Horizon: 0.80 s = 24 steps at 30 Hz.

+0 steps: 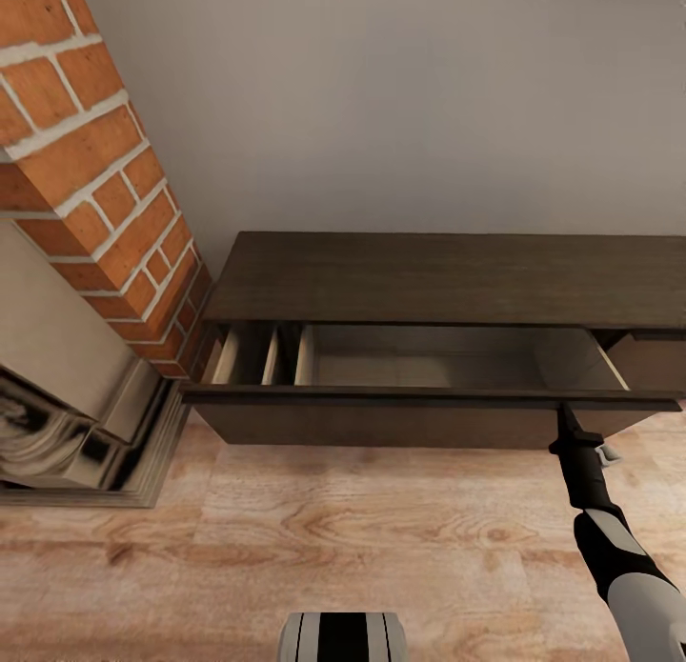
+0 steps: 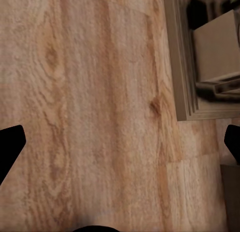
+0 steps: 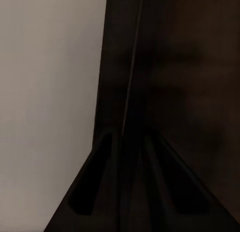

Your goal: Place each of the two pumpkins and all three candles from the living room inside a cabinet in the living room (use any cabinet), then make sure every cabinet is closed, and position the cauldron so it is next to a table in the living room.

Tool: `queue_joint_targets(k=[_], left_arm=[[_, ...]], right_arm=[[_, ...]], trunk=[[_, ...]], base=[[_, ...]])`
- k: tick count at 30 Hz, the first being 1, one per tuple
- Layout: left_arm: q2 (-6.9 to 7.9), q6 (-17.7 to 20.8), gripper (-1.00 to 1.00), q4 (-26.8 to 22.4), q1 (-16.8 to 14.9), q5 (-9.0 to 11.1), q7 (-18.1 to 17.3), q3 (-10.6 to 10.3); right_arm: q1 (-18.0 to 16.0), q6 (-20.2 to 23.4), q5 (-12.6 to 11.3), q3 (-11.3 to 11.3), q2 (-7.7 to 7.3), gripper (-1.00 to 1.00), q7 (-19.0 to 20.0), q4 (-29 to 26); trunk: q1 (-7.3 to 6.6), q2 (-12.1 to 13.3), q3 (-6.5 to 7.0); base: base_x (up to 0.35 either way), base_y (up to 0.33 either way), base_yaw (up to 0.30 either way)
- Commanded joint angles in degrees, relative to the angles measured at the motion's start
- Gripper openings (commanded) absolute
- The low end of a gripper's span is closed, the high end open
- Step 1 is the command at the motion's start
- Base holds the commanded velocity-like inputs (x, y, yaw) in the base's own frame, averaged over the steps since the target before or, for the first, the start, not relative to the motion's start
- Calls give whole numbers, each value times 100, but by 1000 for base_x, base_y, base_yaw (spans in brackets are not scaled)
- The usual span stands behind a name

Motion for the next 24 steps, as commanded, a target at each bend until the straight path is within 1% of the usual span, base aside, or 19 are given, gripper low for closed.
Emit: queue_joint_targets(k=[1, 4, 10, 19, 24], left_arm=[[-4, 46, 100, -5, 1, 37, 4, 0], [-3, 46, 100, -5, 1, 37, 4, 0], [1, 46, 100, -5, 1, 37, 4, 4], [2, 46, 100, -5, 1, 37, 4, 2], [2, 46, 100, -5, 1, 37, 2, 6]], right_arm=[[-2, 82, -60, 3, -3, -100, 34, 8], [-2, 82, -60, 3, -1, -100, 1, 8], [-2, 82, -60, 3, -4, -100, -15, 8], [-2, 80, -59, 3, 0, -100, -24, 4], [-2, 68, -58, 3, 2, -100, -24, 5]], trunk=[[-1, -1, -3], [-1, -1, -3], [-1, -1, -3], [-1, -1, -3], [-1, -1, -3]], base=[[-8, 0, 0], [-40, 0, 0], [-149, 0, 0], [-30, 0, 0], [-131, 0, 0]])
